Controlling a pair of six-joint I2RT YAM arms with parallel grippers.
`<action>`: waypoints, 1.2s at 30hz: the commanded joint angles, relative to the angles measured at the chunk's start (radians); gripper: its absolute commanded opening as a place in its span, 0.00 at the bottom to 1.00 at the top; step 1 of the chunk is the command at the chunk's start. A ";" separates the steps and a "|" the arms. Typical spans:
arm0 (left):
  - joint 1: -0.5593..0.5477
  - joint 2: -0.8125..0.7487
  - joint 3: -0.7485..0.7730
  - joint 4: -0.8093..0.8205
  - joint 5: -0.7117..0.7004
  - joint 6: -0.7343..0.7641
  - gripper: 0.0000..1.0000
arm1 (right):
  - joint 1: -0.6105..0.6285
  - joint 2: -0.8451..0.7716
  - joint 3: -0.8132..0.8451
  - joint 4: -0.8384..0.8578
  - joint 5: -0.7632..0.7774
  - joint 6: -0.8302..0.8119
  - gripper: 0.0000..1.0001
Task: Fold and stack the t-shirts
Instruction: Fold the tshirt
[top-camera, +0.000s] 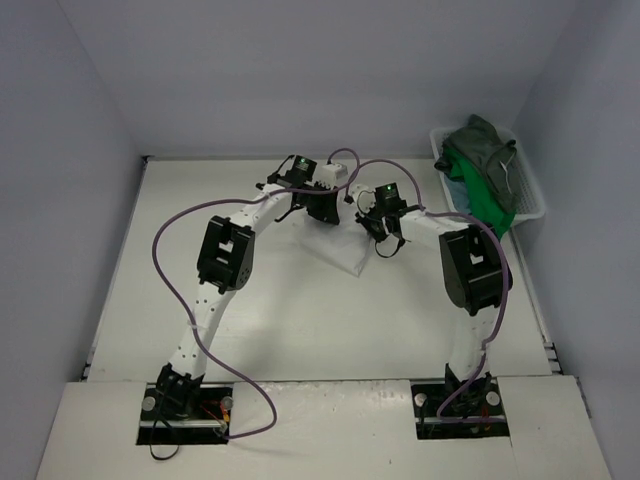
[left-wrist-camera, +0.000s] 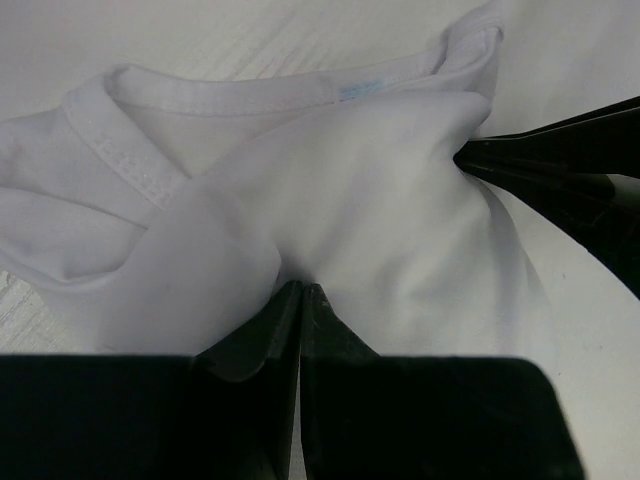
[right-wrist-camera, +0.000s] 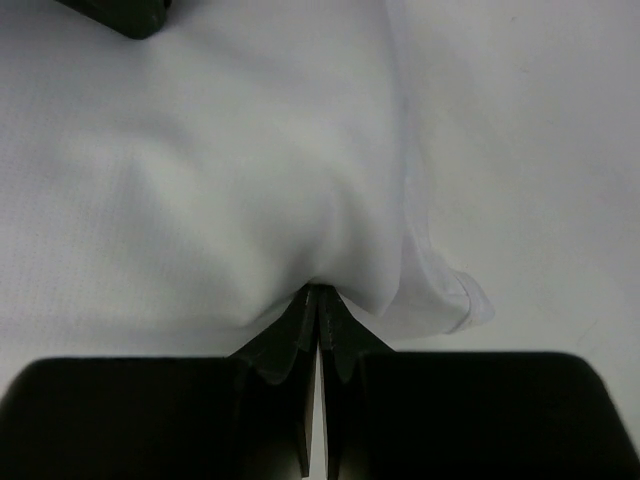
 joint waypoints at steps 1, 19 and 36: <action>-0.005 -0.029 0.035 0.032 0.017 -0.010 0.00 | -0.009 0.011 -0.002 0.032 -0.020 -0.010 0.00; -0.026 -0.241 -0.206 0.070 -0.069 0.017 0.00 | -0.010 -0.089 0.033 -0.014 0.126 -0.010 0.00; -0.009 -0.423 -0.486 0.134 0.004 -0.012 0.00 | 0.056 0.161 0.335 -0.125 0.015 -0.016 0.00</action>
